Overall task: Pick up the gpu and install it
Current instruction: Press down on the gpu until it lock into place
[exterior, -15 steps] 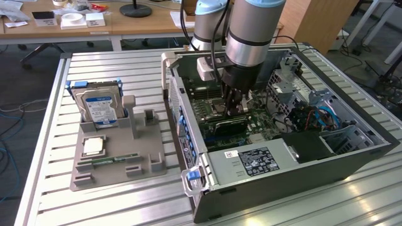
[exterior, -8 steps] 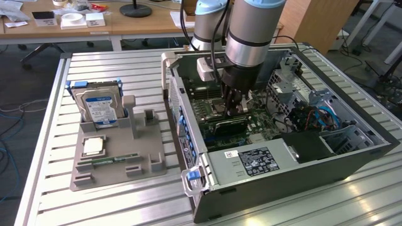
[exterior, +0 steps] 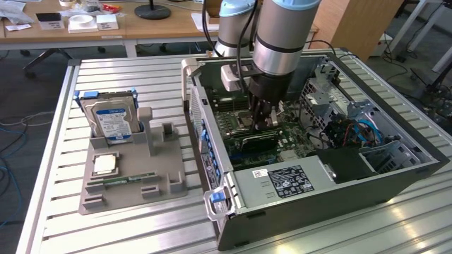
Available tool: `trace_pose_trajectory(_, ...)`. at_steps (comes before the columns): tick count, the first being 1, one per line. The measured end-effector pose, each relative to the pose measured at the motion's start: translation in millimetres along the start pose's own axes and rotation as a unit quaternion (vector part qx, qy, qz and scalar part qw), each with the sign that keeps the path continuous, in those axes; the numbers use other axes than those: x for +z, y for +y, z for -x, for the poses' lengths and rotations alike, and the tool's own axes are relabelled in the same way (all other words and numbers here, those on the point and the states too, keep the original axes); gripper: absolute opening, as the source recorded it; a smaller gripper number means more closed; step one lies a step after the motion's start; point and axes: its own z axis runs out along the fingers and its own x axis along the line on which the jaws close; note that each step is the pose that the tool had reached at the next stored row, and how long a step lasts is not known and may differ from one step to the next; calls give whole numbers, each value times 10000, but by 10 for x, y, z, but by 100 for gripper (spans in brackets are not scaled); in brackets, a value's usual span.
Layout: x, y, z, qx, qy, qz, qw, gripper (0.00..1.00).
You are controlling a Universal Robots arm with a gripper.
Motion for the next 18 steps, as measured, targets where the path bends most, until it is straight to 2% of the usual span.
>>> trace_pose_trajectory(10, 96, 4, -1, 1, 1, 1, 10000, 11)
trace_pose_trajectory(18, 118, 5, 8, 15, 1, 0, 10000, 11)
